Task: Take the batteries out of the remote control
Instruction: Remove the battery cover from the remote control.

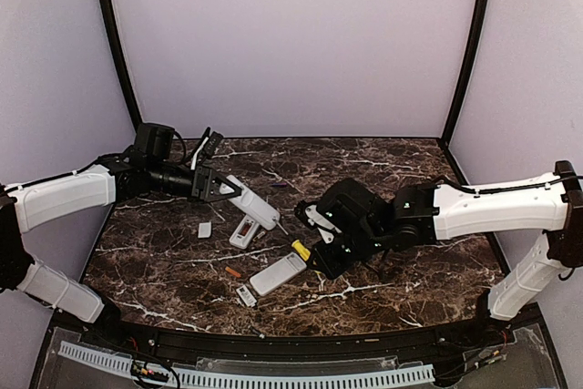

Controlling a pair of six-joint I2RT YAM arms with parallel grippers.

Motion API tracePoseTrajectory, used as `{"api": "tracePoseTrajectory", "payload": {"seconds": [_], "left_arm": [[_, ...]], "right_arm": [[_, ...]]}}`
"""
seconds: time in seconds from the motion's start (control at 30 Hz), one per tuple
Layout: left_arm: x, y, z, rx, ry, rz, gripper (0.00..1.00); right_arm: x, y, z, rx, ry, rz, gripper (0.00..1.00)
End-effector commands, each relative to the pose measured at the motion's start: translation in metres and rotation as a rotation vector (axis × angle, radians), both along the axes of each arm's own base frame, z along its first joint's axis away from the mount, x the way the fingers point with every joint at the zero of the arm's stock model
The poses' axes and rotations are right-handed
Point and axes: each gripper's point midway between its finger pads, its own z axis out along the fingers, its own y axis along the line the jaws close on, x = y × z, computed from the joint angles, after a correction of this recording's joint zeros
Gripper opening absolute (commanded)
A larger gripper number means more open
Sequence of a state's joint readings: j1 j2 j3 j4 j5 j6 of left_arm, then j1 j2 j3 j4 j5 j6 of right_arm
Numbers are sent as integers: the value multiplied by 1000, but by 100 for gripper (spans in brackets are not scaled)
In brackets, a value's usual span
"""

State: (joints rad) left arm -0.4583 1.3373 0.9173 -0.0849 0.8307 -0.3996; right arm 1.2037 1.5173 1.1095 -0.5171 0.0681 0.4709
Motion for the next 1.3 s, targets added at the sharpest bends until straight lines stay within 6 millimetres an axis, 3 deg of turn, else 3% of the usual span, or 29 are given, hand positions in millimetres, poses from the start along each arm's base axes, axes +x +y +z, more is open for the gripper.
{"api": "tracePoseTrajectory", "payload": {"seconds": [0.0,1.03,1.27], "left_arm": [[-4,-4,15,-28,-19,-34,6],[8,1,-7,65,13,29,6],[19,15,-22,172,13,125,5]], "right_arm": [[7,9,15,35,-48,-9,0],[8,18,42,153,-83,-12,0],[11,12,43,155,-94,-42,0]]}}
